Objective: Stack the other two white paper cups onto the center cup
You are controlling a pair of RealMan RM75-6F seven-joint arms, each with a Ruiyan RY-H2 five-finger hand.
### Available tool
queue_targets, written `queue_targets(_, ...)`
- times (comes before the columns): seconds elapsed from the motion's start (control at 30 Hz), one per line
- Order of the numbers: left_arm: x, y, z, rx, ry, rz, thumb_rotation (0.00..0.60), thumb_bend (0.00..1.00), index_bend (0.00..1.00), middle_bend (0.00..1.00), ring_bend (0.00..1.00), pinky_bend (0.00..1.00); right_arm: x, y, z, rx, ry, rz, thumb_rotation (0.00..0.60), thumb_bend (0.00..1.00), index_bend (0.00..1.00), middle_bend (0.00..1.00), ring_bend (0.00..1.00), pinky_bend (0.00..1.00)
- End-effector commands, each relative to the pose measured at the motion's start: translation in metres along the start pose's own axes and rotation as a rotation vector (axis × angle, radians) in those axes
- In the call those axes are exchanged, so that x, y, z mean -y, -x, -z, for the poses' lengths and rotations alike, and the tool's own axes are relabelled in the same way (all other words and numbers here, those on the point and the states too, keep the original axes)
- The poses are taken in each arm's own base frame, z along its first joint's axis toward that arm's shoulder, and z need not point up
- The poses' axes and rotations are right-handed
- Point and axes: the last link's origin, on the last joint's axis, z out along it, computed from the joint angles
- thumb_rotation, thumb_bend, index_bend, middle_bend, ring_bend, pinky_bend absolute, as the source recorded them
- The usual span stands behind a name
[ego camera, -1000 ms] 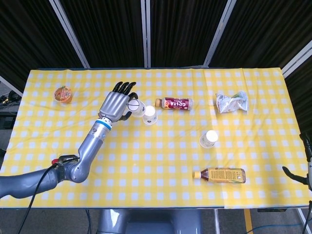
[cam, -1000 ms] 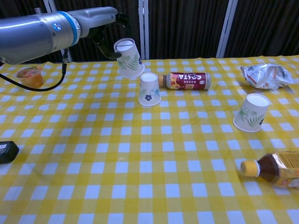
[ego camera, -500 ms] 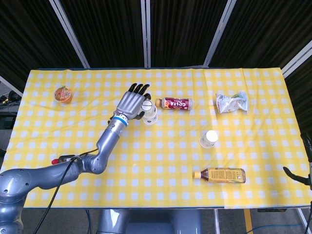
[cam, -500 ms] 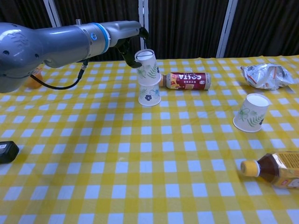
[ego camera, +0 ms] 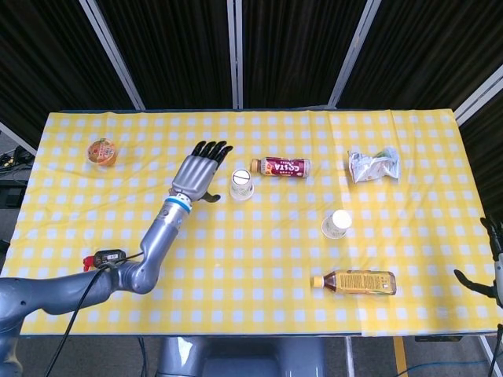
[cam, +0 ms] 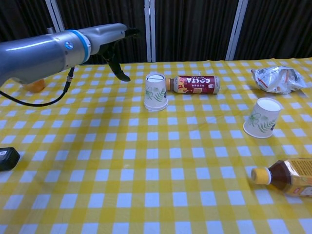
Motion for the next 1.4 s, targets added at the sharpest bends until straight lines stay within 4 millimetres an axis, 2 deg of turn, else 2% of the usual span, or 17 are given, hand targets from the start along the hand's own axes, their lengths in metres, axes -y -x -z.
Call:
queue_targets(0.03,0.043,-0.003,0.060,-0.069,-0.026,-0.008,0.600,0.17,0.04,0.00,0.00,0.00,0.002,0.005,-0.002,0.009,0.000,0.015,0.600,0.07,0.02,0.00,0.00,0.00)
queue_targets(0.1,0.055,-0.004,0.076,-0.085,-0.042,-0.011,0.600,0.17,0.02,0.00,0.00,0.00,0.003,0.007,-0.002,0.013,-0.002,0.019,0.600,0.07,0.02,0.00,0.00,0.00)
queue_targets(0.4,0.121,-0.005,0.188,-0.122,-0.186,0.025,0.600,0.17,0.00,0.00,0.00,0.00,0.014,0.018,-0.001,0.041,-0.031,0.051,0.600,0.07,0.04,0.00,0.00,0.00)
queue_targets(0.53,0.137,0.000,0.219,-0.115,-0.238,0.002,0.600,0.17,0.00,0.00,0.00,0.00,0.024,0.019,-0.003,0.045,-0.059,0.056,0.600,0.07,0.07,0.00,0.00,0.00)
queue_targets(0.6,0.143,0.001,0.235,-0.113,-0.255,0.006,0.600,0.17,0.00,0.00,0.00,0.00,0.035,0.018,-0.007,0.047,-0.090,0.053,0.600,0.07,0.10,0.00,0.00,0.00)
queue_targets(0.63,0.150,-0.002,0.250,-0.132,-0.274,0.023,0.600,0.17,0.00,0.00,0.00,0.00,0.058,0.015,-0.015,0.043,-0.164,0.054,0.600,0.08,0.11,0.00,0.00,0.00)
queue_targets(0.67,0.152,-0.004,0.257,-0.147,-0.267,0.031,0.600,0.17,0.00,0.00,0.00,0.00,0.071,0.014,-0.020,0.046,-0.188,0.064,0.600,0.08,0.12,0.00,0.00,0.00)
queue_targets(0.73,0.154,-0.007,0.262,-0.162,-0.252,0.032,0.600,0.17,0.00,0.00,0.00,0.00,0.096,0.015,-0.029,0.070,-0.236,0.082,0.600,0.08,0.13,0.00,0.00,0.00)
queue_targets(0.87,0.154,-0.010,0.264,-0.173,-0.240,0.043,0.600,0.17,0.00,0.00,0.00,0.00,0.133,0.022,-0.044,0.150,-0.285,0.086,0.600,0.08,0.11,0.00,0.00,0.00)
queue_targets(0.97,0.153,-0.009,0.264,-0.162,-0.232,0.048,0.600,0.17,0.00,0.00,0.00,0.00,0.153,0.030,-0.056,0.203,-0.297,0.093,0.600,0.08,0.10,0.00,0.00,0.00)
queue_targets(1.1,0.155,-0.010,0.264,-0.151,-0.237,0.046,0.600,0.17,0.00,0.00,0.00,0.00,0.173,0.037,-0.073,0.254,-0.289,0.088,0.600,0.11,0.14,0.00,0.00,0.00)
queue_targets(1.3,0.156,-0.009,0.263,-0.145,-0.245,0.038,0.600,0.17,0.00,0.00,0.00,0.00,0.189,0.048,-0.092,0.289,-0.265,0.098,0.600,0.11,0.14,0.00,0.00,0.00)
queue_targets(1.4,0.157,-0.009,0.262,-0.146,-0.246,0.039,0.600,0.17,0.00,0.00,0.00,0.00,0.195,0.053,-0.096,0.307,-0.260,0.105,0.600,0.11,0.19,0.00,0.00,0.00)
